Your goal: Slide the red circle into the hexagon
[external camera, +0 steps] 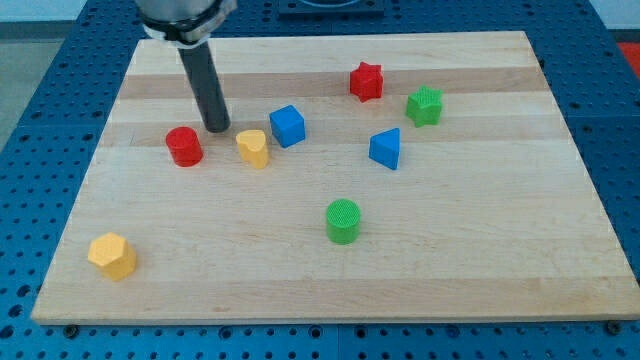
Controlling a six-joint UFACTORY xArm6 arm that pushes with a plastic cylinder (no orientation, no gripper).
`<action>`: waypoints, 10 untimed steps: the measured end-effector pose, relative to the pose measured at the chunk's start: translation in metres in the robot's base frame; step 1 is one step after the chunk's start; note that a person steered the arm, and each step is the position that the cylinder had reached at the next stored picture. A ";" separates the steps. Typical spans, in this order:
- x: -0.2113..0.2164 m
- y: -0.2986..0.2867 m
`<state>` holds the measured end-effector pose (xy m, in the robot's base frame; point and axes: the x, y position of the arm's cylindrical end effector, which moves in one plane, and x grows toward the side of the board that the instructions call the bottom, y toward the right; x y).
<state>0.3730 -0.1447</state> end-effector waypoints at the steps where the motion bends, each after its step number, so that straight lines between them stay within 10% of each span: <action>1: 0.019 -0.014; 10: 0.075 -0.078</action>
<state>0.4476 -0.2225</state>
